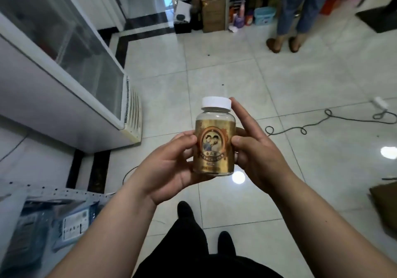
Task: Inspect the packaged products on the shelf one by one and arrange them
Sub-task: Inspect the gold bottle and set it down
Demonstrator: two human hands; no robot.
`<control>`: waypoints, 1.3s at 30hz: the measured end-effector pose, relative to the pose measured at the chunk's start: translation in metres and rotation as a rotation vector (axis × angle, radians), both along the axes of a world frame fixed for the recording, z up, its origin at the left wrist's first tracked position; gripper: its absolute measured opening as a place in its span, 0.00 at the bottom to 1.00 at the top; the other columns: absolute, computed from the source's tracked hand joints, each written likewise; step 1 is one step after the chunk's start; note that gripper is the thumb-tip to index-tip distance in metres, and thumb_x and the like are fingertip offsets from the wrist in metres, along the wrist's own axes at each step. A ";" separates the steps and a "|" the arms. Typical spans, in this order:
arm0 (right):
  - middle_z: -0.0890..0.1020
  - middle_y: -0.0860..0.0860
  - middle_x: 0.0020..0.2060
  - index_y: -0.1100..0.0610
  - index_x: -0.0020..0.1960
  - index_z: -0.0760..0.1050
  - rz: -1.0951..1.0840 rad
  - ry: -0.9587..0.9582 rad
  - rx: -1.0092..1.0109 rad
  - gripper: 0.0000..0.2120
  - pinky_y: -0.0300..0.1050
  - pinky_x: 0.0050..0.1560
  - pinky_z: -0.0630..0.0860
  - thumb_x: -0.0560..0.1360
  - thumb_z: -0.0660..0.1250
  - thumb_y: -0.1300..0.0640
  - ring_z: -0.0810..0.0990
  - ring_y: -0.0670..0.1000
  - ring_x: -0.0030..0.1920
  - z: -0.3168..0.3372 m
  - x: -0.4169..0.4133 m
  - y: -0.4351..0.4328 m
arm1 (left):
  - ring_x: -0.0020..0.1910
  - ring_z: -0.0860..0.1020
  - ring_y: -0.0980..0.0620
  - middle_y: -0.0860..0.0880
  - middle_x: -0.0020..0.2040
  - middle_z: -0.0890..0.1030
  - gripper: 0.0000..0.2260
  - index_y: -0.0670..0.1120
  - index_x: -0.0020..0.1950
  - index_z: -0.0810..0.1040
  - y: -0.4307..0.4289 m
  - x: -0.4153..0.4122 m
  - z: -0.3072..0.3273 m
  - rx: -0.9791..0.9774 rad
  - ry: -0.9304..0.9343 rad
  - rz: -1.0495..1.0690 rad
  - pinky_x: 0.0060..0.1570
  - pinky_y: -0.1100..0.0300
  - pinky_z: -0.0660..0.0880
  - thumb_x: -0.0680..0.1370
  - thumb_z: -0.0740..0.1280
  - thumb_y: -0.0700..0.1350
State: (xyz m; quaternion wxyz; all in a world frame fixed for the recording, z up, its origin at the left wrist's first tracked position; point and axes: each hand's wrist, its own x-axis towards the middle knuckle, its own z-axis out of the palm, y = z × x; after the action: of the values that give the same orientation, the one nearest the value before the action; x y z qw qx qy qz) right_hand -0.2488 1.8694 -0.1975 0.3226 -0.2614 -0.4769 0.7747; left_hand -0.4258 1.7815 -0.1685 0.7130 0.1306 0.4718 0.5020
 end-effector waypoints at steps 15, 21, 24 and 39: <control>0.83 0.50 0.48 0.33 0.69 0.70 -0.793 -0.200 -0.035 0.33 0.44 0.48 0.80 0.71 0.63 0.61 0.82 0.51 0.52 0.010 0.159 0.035 | 0.56 0.81 0.37 0.34 0.68 0.77 0.29 0.39 0.74 0.69 0.185 0.146 -0.009 0.030 -0.029 -0.738 0.49 0.44 0.83 0.74 0.68 0.46; 0.85 0.49 0.59 0.33 0.72 0.67 -1.101 -0.327 -0.074 0.34 0.46 0.52 0.80 0.72 0.64 0.60 0.84 0.51 0.57 0.020 0.201 -0.011 | 0.56 0.83 0.35 0.37 0.63 0.81 0.17 0.43 0.65 0.77 0.201 0.218 -0.016 0.065 -0.045 -1.053 0.51 0.40 0.81 0.77 0.68 0.44; 0.85 0.48 0.60 0.34 0.74 0.65 -1.249 -0.364 -0.127 0.34 0.43 0.49 0.80 0.73 0.64 0.60 0.85 0.51 0.55 0.020 0.220 -0.053 | 0.58 0.81 0.31 0.35 0.63 0.80 0.12 0.42 0.64 0.77 0.184 0.263 -0.018 0.062 0.006 -1.200 0.55 0.35 0.79 0.82 0.63 0.41; 0.82 0.48 0.62 0.28 0.66 0.66 -1.642 -0.325 -0.314 0.32 0.56 0.51 0.84 0.69 0.75 0.49 0.83 0.53 0.61 -0.028 0.373 -0.268 | 0.56 0.83 0.37 0.36 0.60 0.80 0.10 0.45 0.62 0.77 0.015 0.496 -0.036 0.278 0.341 -1.674 0.51 0.40 0.82 0.82 0.64 0.37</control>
State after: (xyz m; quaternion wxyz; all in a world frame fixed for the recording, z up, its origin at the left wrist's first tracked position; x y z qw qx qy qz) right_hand 0.1244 1.6009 -0.2252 0.6697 -0.6742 -0.0636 0.3048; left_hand 0.0700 1.7961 -0.2042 0.7451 0.5946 0.2553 -0.1615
